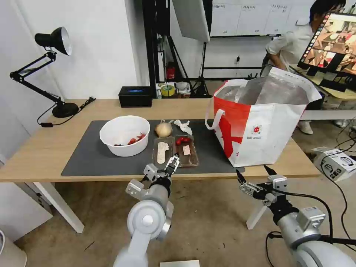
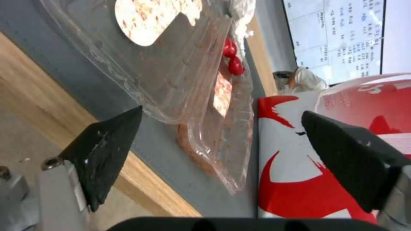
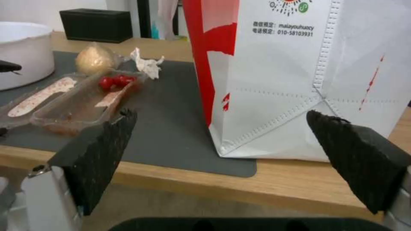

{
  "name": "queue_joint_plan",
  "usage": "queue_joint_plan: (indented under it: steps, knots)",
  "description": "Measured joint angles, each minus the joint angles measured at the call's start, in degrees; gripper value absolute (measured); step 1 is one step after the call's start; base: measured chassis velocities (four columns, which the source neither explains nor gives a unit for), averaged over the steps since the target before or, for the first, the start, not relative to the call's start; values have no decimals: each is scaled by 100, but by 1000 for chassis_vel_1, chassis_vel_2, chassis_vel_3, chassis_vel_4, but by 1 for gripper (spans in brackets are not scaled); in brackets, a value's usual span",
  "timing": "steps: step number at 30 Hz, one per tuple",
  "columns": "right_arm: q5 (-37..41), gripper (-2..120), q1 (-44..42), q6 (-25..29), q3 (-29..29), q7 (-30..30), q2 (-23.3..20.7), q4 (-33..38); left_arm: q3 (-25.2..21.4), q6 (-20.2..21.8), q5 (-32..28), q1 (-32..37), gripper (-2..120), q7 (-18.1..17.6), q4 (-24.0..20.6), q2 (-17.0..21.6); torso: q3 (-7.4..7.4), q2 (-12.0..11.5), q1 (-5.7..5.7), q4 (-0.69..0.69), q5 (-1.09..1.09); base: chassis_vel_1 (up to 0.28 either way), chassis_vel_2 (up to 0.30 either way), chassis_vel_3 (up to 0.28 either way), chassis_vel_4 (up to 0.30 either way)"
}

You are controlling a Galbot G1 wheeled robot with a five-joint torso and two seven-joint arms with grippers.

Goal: Pick up the trash from the table and place it into the takeout bag.

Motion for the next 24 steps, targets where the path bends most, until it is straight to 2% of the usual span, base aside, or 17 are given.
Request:
queue_joint_plan:
  steps: [18,24]
  knots:
    - [-19,100,-26,46,16,10,29,-10,-42,-16,-42,-74,100,-64,64,-35,0,0,0,0,0,0,0,0,0]
    - [-25,100,-43,83,-3,10,46,-30,-102,-201,-32,-57,100,60,66,-90,0,0,0,0,0,0,0,0,0]
